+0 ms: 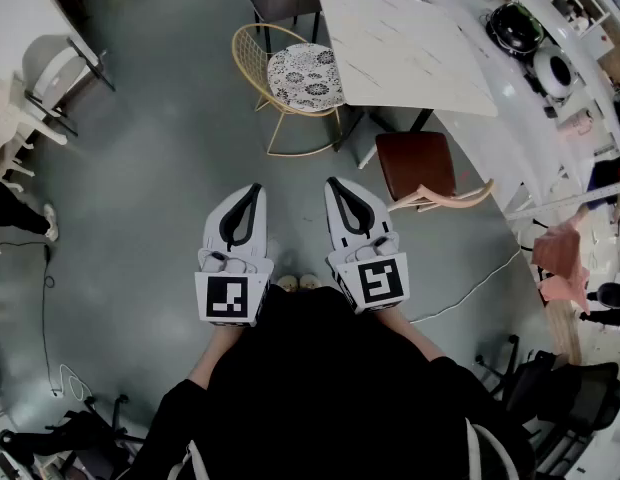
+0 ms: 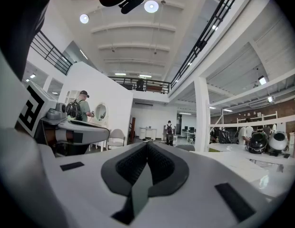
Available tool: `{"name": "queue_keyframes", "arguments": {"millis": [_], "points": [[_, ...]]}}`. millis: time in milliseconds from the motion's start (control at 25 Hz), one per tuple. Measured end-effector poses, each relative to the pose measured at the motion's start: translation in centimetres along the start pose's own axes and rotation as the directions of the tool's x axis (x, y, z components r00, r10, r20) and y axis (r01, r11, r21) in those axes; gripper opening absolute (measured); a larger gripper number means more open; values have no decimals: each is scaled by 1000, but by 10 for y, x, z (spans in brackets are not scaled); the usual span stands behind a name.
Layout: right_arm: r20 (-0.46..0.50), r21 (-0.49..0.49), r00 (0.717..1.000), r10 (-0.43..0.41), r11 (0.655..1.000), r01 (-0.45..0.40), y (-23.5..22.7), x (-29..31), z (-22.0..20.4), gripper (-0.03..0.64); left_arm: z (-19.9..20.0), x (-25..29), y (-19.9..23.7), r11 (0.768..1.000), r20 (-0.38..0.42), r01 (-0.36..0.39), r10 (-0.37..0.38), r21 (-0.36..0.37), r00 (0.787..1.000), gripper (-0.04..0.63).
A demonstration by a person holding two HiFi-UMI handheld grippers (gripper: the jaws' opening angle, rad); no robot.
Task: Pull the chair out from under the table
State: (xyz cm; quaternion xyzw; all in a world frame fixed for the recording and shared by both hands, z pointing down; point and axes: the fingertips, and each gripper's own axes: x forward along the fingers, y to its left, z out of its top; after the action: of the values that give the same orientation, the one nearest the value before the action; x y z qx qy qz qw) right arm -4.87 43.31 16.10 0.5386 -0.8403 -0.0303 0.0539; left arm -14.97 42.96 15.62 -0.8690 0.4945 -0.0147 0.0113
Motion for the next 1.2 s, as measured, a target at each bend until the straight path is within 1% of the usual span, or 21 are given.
{"name": "queue_keyframes", "arguments": {"millis": [120,240,400,560,680,920,1000,1120,1200], "points": [[1,1,1000,-22,1000,22,1,5,2,21,-1,2,5,1000,6,10,-10,14,1000,8],[17,33,999,-29,999,28,4,8,-1,21,-4,2,9,1000,3,22,-22,14,1000,8],[37,48,999,-14,999,12,3,15,-5,23,-9,9,15,999,0,38,-38,0,999,8],[52,49,998,-25,999,22,-10,32,-8,23,-17,24,23,999,-2,48,-48,1,999,8],[50,39,999,-13,999,11,-20,51,-19,23,-26,42,31,999,11,42,-42,-6,999,8],[56,2,998,20,1000,-20,-51,117,-39,23,-48,96,62,1000,11,28,-28,-7,1000,9],[50,-17,998,35,999,-34,-64,144,-43,23,-49,123,75,1000,18,18,-17,-20,1000,9],[43,-30,997,61,998,-60,-88,190,-49,23,-56,169,100,1000,4,0,0,-2,1000,9],[28,-21,996,90,996,-89,-103,217,-53,23,-58,196,115,999,6,-26,26,-22,1000,9]]}}
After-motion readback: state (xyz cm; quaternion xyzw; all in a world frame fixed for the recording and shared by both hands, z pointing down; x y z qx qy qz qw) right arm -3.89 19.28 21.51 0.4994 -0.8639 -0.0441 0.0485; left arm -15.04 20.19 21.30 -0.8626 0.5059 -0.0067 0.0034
